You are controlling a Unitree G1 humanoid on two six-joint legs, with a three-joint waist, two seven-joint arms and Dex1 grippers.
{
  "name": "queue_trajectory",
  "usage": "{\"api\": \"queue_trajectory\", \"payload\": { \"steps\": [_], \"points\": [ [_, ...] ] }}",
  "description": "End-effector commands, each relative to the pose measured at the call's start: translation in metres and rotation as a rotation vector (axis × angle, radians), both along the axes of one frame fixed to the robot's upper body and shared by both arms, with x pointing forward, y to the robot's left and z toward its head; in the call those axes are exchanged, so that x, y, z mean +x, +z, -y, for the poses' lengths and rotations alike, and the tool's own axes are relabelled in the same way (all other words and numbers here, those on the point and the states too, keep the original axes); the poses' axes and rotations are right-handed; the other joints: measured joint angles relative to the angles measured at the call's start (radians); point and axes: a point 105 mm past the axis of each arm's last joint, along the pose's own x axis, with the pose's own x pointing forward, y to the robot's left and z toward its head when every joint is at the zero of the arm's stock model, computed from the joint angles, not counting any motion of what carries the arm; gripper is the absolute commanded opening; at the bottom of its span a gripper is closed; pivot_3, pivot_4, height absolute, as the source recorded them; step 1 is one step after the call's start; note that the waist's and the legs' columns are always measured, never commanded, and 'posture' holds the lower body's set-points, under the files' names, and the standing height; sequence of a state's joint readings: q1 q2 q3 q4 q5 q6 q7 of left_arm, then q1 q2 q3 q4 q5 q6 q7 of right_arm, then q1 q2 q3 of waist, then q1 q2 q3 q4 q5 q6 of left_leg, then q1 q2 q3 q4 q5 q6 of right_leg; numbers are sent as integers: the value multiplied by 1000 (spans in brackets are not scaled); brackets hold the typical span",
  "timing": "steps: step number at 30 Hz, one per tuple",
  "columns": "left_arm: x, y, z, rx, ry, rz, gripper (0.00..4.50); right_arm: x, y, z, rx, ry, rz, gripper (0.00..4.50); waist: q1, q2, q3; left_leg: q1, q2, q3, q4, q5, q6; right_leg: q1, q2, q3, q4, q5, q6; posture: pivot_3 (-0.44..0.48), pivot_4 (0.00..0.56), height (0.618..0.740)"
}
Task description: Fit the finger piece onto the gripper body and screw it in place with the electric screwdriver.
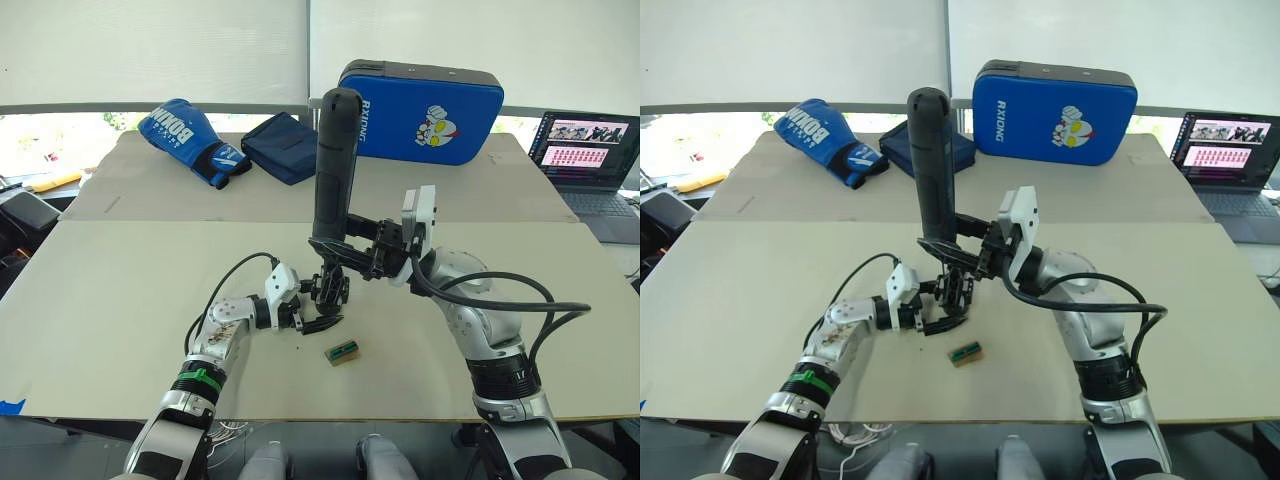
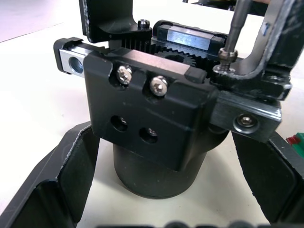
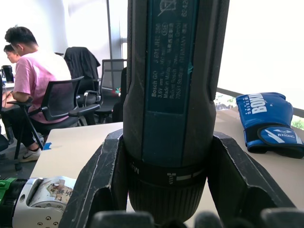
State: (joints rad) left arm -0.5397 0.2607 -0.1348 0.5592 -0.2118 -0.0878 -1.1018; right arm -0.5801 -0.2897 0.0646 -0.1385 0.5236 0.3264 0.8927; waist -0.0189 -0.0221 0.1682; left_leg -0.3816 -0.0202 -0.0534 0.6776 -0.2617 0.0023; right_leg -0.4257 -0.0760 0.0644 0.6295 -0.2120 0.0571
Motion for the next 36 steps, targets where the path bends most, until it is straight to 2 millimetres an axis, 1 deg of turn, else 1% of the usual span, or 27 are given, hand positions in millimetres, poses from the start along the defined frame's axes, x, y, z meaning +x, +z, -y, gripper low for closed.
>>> {"api": "queue_trajectory", "payload": {
  "steps": [1, 2, 3, 4, 16, 23, 30, 33, 36],
  "points": [
    [1, 7, 5, -4, -11, 30, 3640, -6, 12, 1, 14, 2, 68, 1922, 0, 0, 0, 0, 0, 0, 0, 0, 0, 0, 0, 0, 0, 0, 0, 0, 150, 740],
    [1, 7, 5, -3, -10, 30, 3268, -6, 11, 1, 14, 2, 68, 1922, 0, 0, 0, 0, 0, 0, 0, 0, 0, 0, 0, 0, 0, 0, 0, 0, 150, 740],
    [1, 7, 6, -2, -9, 30, 2781, -6, 11, 1, 14, 2, 67, 1922, 0, 0, 0, 0, 0, 0, 0, 0, 0, 0, 0, 0, 0, 0, 0, 0, 150, 740],
    [0, 6, 6, 3, -11, 29, 2424, -6, 11, 1, 14, 2, 67, 1922, 1, 0, 0, 0, 0, 0, 0, 0, 0, 0, 0, 0, 0, 0, 0, 0, 150, 740],
    [-1, 2, 7, 24, -15, 32, 2424, -5, 5, -1, -5, -3, 49, 1922, 2, 0, 0, 0, 0, 0, 0, 0, 0, 1, 0, 0, 0, 0, 0, 0, 150, 740],
    [-2, 0, 8, 39, -6, 48, 2424, 0, -11, -4, -79, -31, 5, 1922, 4, 0, 0, 2, 0, 0, 0, 0, 0, 2, 0, 0, 0, 0, 0, 0, 150, 740],
    [-3, -2, 7, 33, 23, 42, 2424, -4, -25, -9, -112, -15, -50, 1922, 4, 0, -1, 4, 0, 0, 0, 0, 0, 4, 0, 0, 0, 0, 0, 0, 150, 740],
    [-3, -4, 6, 36, 30, 38, 2424, -4, -29, -8, -119, -23, -73, 1922, 4, 0, -2, 4, 0, 0, 0, 0, 0, 4, 0, 0, 0, 0, 0, 0, 150, 740],
    [-3, -5, 5, 36, 36, 37, 2424, 0, -35, -6, -129, -52, -92, 1922, 4, 0, -3, 5, 0, 0, 0, 0, 0, 5, 0, 0, 0, 0, 0, 0, 150, 740]
  ]
}}
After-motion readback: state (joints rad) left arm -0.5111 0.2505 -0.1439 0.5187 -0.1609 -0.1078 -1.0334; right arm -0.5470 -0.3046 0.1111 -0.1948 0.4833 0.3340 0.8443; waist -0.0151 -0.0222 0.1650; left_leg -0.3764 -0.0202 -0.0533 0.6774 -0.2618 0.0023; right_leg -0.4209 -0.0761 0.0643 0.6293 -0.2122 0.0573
